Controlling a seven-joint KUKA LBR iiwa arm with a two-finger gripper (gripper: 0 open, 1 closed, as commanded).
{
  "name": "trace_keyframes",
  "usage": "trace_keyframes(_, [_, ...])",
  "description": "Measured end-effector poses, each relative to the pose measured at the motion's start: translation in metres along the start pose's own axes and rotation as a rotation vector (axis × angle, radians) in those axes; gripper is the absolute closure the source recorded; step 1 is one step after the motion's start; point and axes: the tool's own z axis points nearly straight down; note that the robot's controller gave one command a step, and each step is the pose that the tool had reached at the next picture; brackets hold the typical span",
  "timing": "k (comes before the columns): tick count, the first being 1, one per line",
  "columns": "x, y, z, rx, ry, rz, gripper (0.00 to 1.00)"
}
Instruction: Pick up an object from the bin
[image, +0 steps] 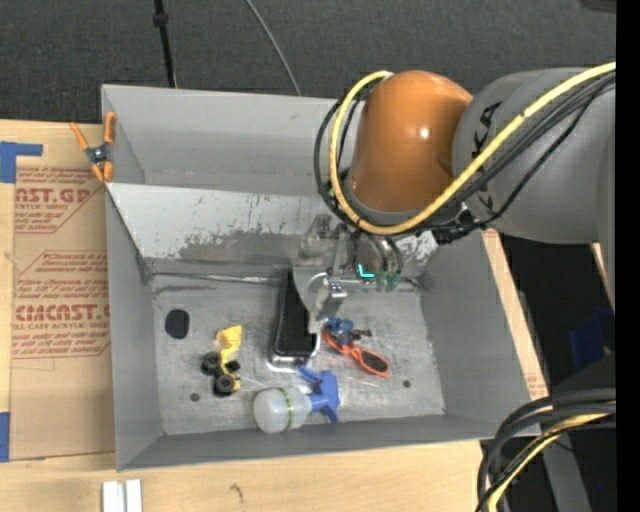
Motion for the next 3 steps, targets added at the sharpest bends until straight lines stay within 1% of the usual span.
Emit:
trace_keyframes(1, [-0.002, 0.000, -0.005, -0.001, -0.008, 0.001, 0.00])
trace_keyframes(2, [-0.002, 0.000, -0.004, -0.001, -0.009, 0.000, 0.00])
trace_keyframes(3, [0.018, -0.007, 0.021, 0.002, 0.009, -0.038, 0.00])
